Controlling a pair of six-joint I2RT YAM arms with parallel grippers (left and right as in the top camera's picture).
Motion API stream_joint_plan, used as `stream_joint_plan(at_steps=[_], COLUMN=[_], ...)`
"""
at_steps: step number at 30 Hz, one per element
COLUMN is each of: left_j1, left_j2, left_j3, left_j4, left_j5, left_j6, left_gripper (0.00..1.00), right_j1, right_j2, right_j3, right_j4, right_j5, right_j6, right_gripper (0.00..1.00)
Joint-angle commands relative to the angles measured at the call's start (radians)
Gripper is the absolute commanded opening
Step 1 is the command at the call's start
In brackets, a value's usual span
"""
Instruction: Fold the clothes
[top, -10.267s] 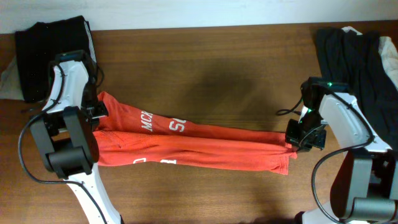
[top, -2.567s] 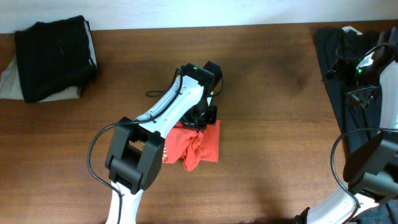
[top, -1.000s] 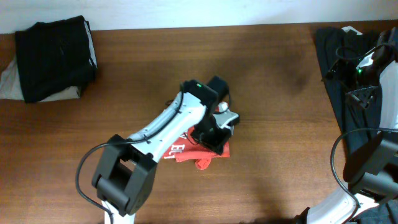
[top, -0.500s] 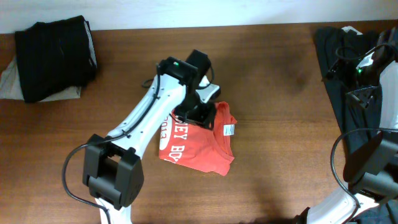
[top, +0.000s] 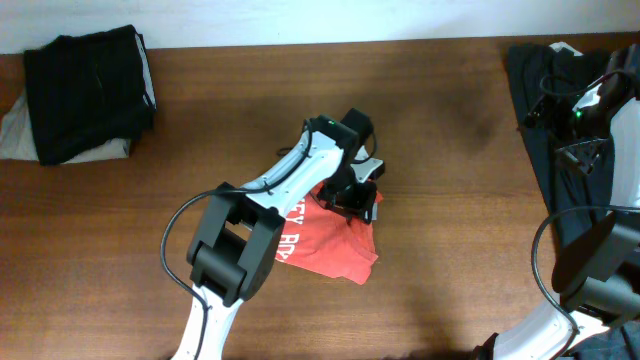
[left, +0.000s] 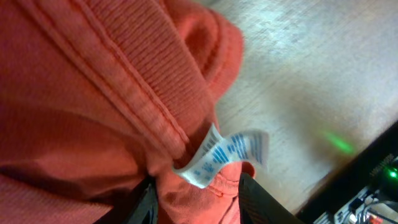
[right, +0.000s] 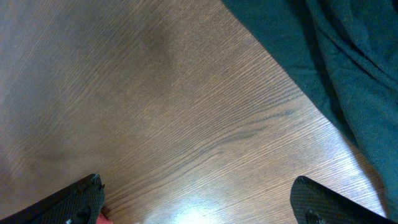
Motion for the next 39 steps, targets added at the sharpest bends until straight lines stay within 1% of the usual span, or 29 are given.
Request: stream_joint_plan(at_steps=[1,3,4,5,6,7,8,10,12,13,14,15,17,19,22,25,29,31,32,33,34,35,36,37,38,39], left_j1=[-0.023,-0.012,0.010,0.037,0.065,0.110,0.157,0.259,0.384,0.404,0.438,0.475,0.505,0.507,0.505,0.505,0.498,0.486,0.478,0.468,0.457,0.447,0.439,0.433,0.426,0.422], left_j2=[0.002,0.002,0.002,0.001,0.001,0.001,0.001,0.001,0.005,0.005,0.005,0.005,0.005,0.005,0.005,0.005,0.005,0.005,0.005,0.005,0.005,0.005,0.005,0.005,0.005,0.005], left_j3=[0.126,0.238,0.306,0.365,0.410,0.459,0.488,0.496,0.474,0.468,0.454,0.426,0.359,0.284,0.092,-0.040,-0.193,-0.256,-0.279,-0.314,-0.340,-0.359,-0.369,-0.369,-0.368,-0.368], left_j4=[-0.064,-0.167,-0.226,-0.269,-0.297,-0.330,-0.359,-0.413,-0.482,-0.491,-0.507,-0.517,-0.522,-0.509,-0.407,-0.327,-0.195,-0.132,-0.108,-0.061,-0.015,0.023,0.045,0.055,0.071,0.087], left_j5=[0.035,0.006,-0.028,-0.056,-0.076,-0.115,-0.152,-0.218,-0.215,-0.211,-0.192,-0.122,0.011,0.048,0.082,0.122,0.160,0.175,0.196,0.220,0.219,0.219,0.219,0.219,0.219,0.219], left_j6=[0.042,0.055,0.054,0.054,0.054,0.054,0.053,0.053,0.057,0.064,0.088,0.145,0.244,0.289,0.303,0.306,0.325,0.324,0.323,0.311,0.266,0.229,0.210,0.208,0.208,0.208], left_gripper=[0.41,0.41,0.52,0.61,0.66,0.87,0.99,0.99,0.99,0.99,0.99,0.99,0.99,0.99,0.99,0.99,0.98,0.94,0.83,0.76,0.73,0.73,0.67,0.64,0.52,0.36], right_j1=[-0.003,-0.003,-0.003,-0.003,-0.003,-0.003,-0.003,-0.003,-0.003,-0.003,-0.003,-0.003,-0.003,-0.003,-0.003,-0.003,-0.003,-0.003,-0.003,-0.003,-0.003,-0.003,-0.003,-0.003,-0.003,-0.003], right_j2=[-0.012,-0.012,-0.012,-0.012,-0.012,-0.012,-0.012,-0.012,-0.012,-0.012,-0.012,-0.012,-0.012,-0.012,-0.012,-0.012,-0.012,-0.012,-0.012,-0.012,-0.012,-0.012,-0.012,-0.012,-0.012,-0.012], right_j3=[0.005,0.005,0.005,0.005,0.005,0.005,0.005,0.005,0.005,0.005,0.005,0.005,0.005,0.005,0.005,0.005,0.005,0.005,0.005,0.005,0.005,0.005,0.005,0.005,0.005,0.005], right_j4=[0.000,0.000,0.000,0.000,0.000,0.000,0.000,0.000,0.000,0.000,0.000,0.000,0.000,0.000,0.000,0.000,0.000,0.000,0.000,0.000,0.000,0.000,0.000,0.000,0.000,0.000], right_j5=[0.005,0.005,0.005,0.005,0.005,0.005,0.005,0.005,0.005,0.005,0.005,0.005,0.005,0.005,0.005,0.005,0.005,0.005,0.005,0.005,0.005,0.005,0.005,0.005,0.005,0.005], right_j6=[-0.010,-0.010,-0.010,-0.010,-0.010,-0.010,-0.010,-0.010,-0.010,-0.010,-0.010,-0.010,-0.010,-0.010,-0.010,-0.010,-0.010,-0.010,-0.010,-0.010,-0.010,-0.010,-0.010,-0.010,-0.010,-0.010], right_gripper=[0.99,0.99,0.99,0.99,0.99,0.99,0.99,0.99,0.99,0.99,0.99,0.99,0.99,0.99,0.99,0.99,0.99,0.99,0.99,0.99,0.99,0.99,0.99,0.99,0.99,0.99])
